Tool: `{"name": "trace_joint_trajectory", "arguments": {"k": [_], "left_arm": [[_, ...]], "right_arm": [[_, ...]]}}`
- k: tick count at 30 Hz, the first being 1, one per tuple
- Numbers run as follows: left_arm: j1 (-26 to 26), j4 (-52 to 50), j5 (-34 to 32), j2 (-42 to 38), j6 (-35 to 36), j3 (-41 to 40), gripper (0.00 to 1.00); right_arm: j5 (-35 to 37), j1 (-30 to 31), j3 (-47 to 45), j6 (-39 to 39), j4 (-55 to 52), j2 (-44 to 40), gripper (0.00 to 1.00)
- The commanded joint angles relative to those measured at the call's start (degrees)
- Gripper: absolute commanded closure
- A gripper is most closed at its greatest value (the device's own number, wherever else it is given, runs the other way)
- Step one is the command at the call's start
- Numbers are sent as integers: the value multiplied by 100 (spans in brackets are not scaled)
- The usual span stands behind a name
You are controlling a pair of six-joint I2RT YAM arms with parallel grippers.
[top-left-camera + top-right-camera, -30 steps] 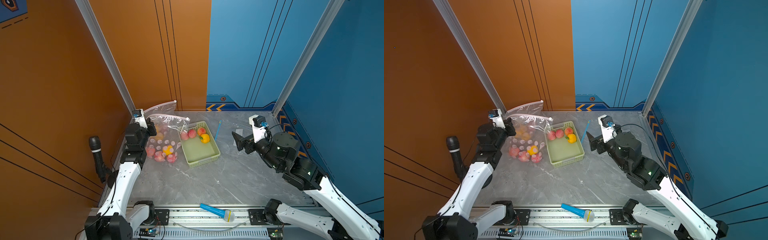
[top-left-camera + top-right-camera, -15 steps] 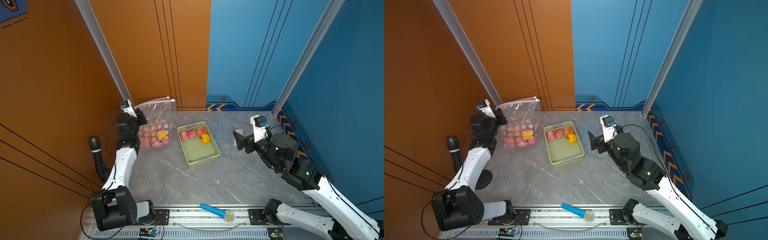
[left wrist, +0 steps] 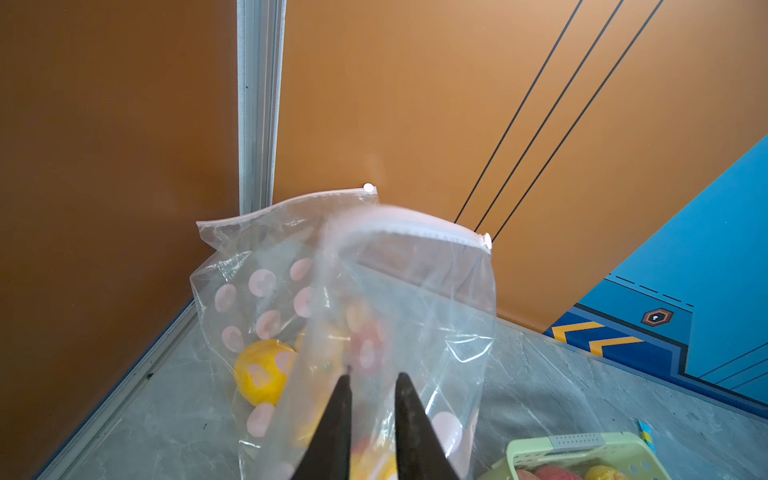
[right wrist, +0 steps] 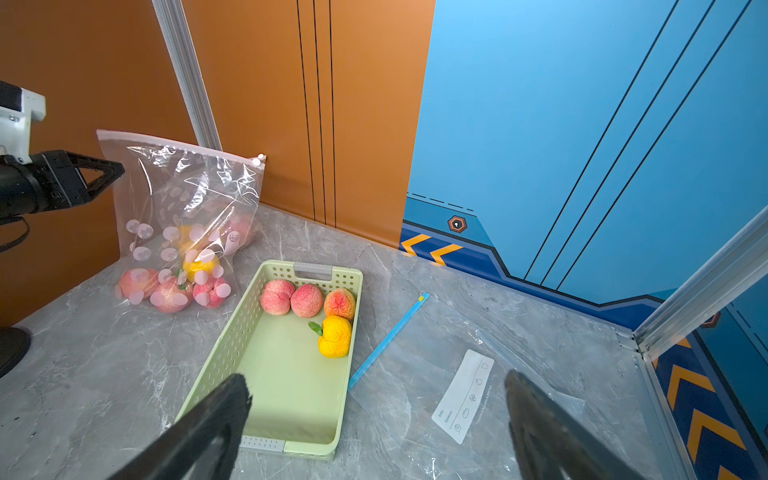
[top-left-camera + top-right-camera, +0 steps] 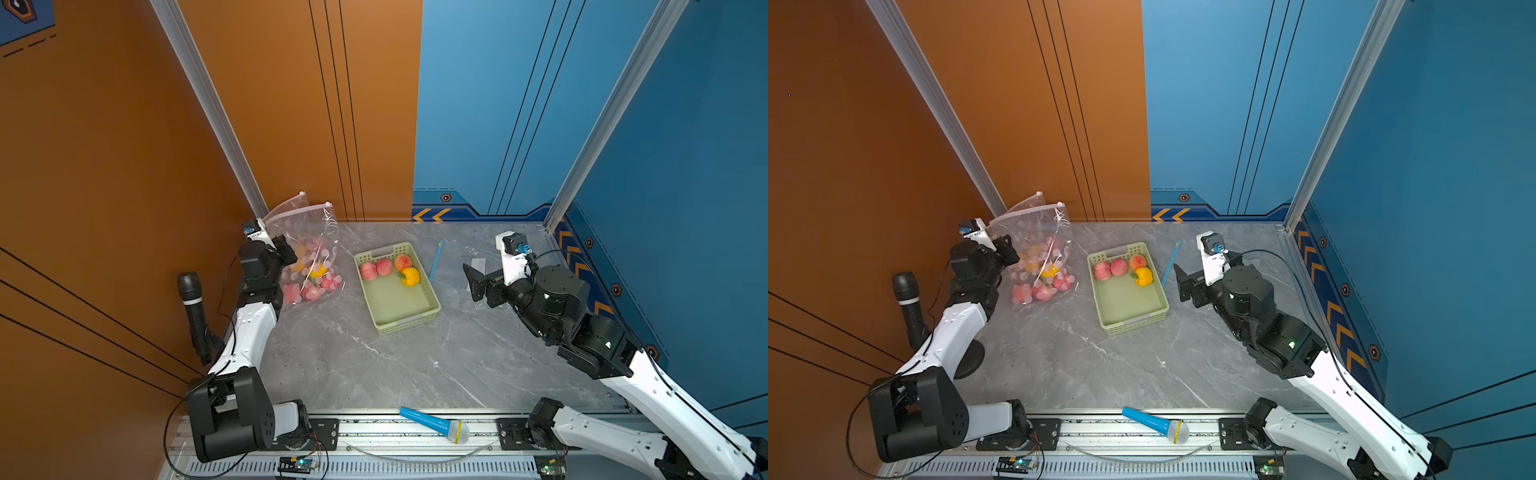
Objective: Place the peach in a zip-top bag and seal the zipper
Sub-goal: Place the zipper food storage bag at the center of the board.
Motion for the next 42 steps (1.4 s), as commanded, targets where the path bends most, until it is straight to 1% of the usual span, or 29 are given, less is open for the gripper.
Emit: {"name": "trace_joint_trajectory", "arguments": {"k": [1, 4, 6, 7, 9, 10, 12, 14, 16, 18, 21, 22, 24, 28, 33, 35, 37, 39, 42], "left_arm": [[59, -39, -215, 67, -224, 2, 78], [76, -342, -415, 107, -379, 91, 71], [98, -527, -575, 111, -501, 94, 70], [113, -630, -695, 91, -581, 95, 65], [141, -802, -860, 64, -705, 75, 51], [153, -890, -896, 41, -745, 79, 47], [166, -999, -921, -60, -774, 62, 46], [161, -1039, -794, -237, -786, 55, 36], [131, -1184, -675, -423, -840, 105, 28], [3, -1385, -591, -631, -841, 170, 23], [-357, -1752, -698, -983, -843, 192, 4], [-494, -1876, -747, -1110, -866, 177, 2], [-845, -2127, -917, -1339, -905, 125, 2], [-1778, -2659, -1468, -1713, -1069, -32, 2], [-3018, -2782, -1823, -1717, -1554, -432, 2], [-3438, -2720, -1892, -1614, -1652, -564, 2], [-3748, -2668, -1930, -1429, -1753, -631, 2], [-3944, -2540, -1952, -1274, -1838, -702, 2], [-3987, -2269, -1849, -1029, -2100, -814, 2]], "right_arm": [[-42, -21, -76, 136, 131, -92, 3], [-75, -21, -81, 138, 160, -75, 3], [-87, -21, -68, 137, 159, -49, 3], [-67, -21, -59, 155, 150, -36, 3], [-53, -30, -47, 175, 136, -22, 3], [-37, -31, -44, 191, 113, -14, 3], [75, -47, -38, 271, 46, 6, 3], [200, -121, -17, 405, -95, 46, 2], [221, -309, 49, 658, -325, 141, 2], [73, -707, 131, 969, -625, 306, 3], [-358, -1240, 145, 1359, -914, 540, 6], [-467, -1374, 134, 1443, -978, 608, 7], [-571, -1628, 148, 1564, -1110, 717, 8], [-817, -2245, 132, 1742, -1438, 1021, 10], [-1462, -3177, -203, 1871, -1496, 1412, 15], [-1589, -3462, -364, 1831, -1459, 1593, 15], [-1782, -3745, -452, 1806, -1426, 1887, 18], [-1946, -3939, -482, 1752, -1339, 2179, 19], [-1943, -4095, -438, 1679, -1178, 2665, 20]]}}
